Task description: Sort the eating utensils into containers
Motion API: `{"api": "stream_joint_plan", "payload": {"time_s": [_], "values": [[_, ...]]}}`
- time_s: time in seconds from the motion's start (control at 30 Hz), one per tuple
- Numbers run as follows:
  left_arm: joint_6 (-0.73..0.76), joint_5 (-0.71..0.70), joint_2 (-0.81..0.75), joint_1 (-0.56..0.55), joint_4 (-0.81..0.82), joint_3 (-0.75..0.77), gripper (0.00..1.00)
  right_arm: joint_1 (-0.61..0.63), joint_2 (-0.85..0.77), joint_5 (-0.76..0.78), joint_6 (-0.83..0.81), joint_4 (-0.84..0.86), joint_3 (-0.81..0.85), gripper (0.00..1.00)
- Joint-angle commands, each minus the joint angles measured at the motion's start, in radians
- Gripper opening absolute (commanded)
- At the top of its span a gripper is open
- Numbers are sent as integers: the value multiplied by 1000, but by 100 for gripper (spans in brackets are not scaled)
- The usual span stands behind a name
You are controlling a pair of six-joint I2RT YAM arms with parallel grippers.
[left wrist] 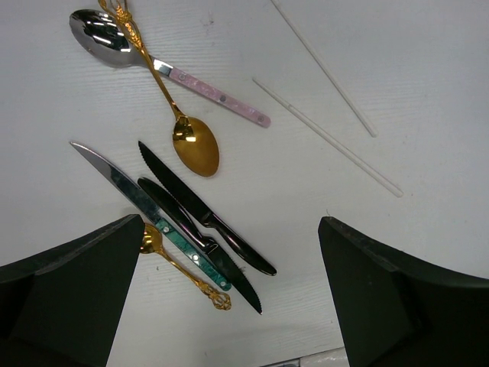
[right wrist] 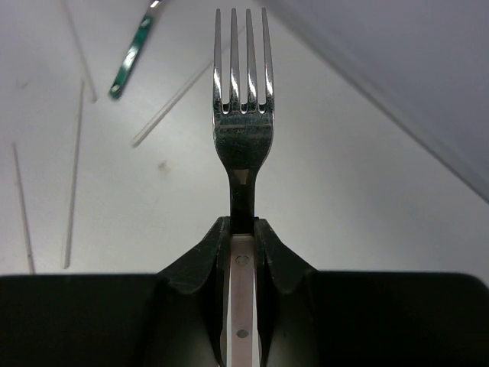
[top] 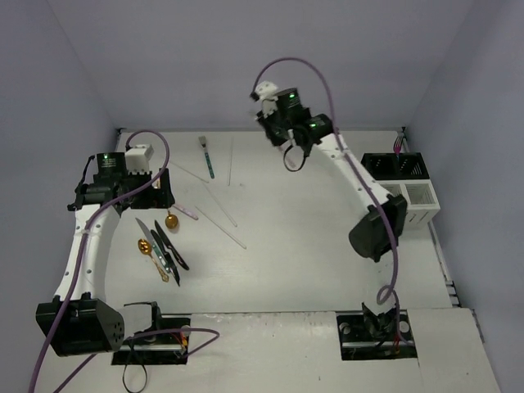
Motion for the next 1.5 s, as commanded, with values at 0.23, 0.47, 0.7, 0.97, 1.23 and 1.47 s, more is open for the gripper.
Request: {"api": "stream_joint_plan", "payload": {"time_s": [0.23, 0.47, 0.7, 0.97, 1.23, 1.47], "values": [[-38, 55, 13, -3, 19, 69, 97, -387, -432, 341, 35, 653, -529, 0], [-59, 83, 46, -3, 11, 112, 97, -601, -539, 332, 112, 969, -819, 0], [-62, 97, 62, -3, 11, 97, 97, -635, -523, 330, 33, 1068, -868, 0], [-75, 121, 104, -5, -2, 128, 97, -658, -466, 331, -146, 1163, -876, 0], [-89, 118, 169, -5, -23, 180, 97, -726, -406, 280, -171, 1266, -919, 0], [-75, 96, 177, -3, -40, 198, 97, -785, -394, 166, -131, 1376, -1024, 0]]}}
